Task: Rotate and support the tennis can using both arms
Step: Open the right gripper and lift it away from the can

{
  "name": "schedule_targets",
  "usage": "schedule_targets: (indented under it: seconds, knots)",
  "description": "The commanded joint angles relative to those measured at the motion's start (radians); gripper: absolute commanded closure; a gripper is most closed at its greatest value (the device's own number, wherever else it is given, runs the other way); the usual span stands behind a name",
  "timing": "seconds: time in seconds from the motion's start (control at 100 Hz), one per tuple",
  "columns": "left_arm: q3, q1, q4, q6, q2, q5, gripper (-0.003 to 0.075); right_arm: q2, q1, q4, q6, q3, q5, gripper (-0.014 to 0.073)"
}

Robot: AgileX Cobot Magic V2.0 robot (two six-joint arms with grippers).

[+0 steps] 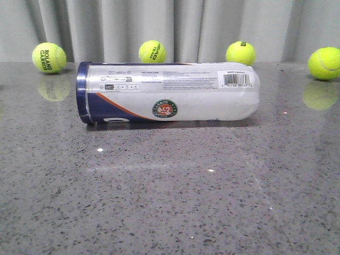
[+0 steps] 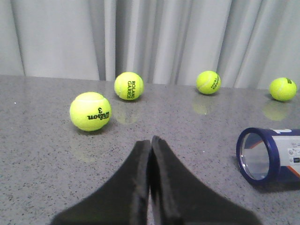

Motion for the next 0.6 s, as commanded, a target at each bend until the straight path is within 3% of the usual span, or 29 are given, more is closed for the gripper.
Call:
schedule_targets:
  seconds: [0.0, 0.26, 0.33, 0.5, 0.59]
  knots:
    - [-0.078, 0.002, -0.034, -0.009, 0.088, -0.014, 0.074, 0.011, -0.006, -0.002, 0.0, -0.024, -0.079, 0.0662]
    - [-0.206, 0.002, -0.065, 0.002, 0.35, 0.079, 0.0709, 0.011, -0.006, -0.002, 0.0, -0.024, -0.079, 0.0662]
    - [-0.235, 0.002, -0.074, 0.002, 0.419, 0.095, 0.0629, 0.011, -0.006, -0.002, 0.0, -0.024, -0.08, 0.0662]
    - [-0.287, 0.002, -0.099, 0.002, 0.552, 0.093, 0.0325, 0.011, -0.006, -0.006, -0.001, -0.023, -0.08, 0.0662]
    - [-0.31, 0.002, -0.142, 0.002, 0.617, 0.088, 0.0208, 0.011, -0.006, -0.01, -0.001, -0.023, -0.08, 0.0662]
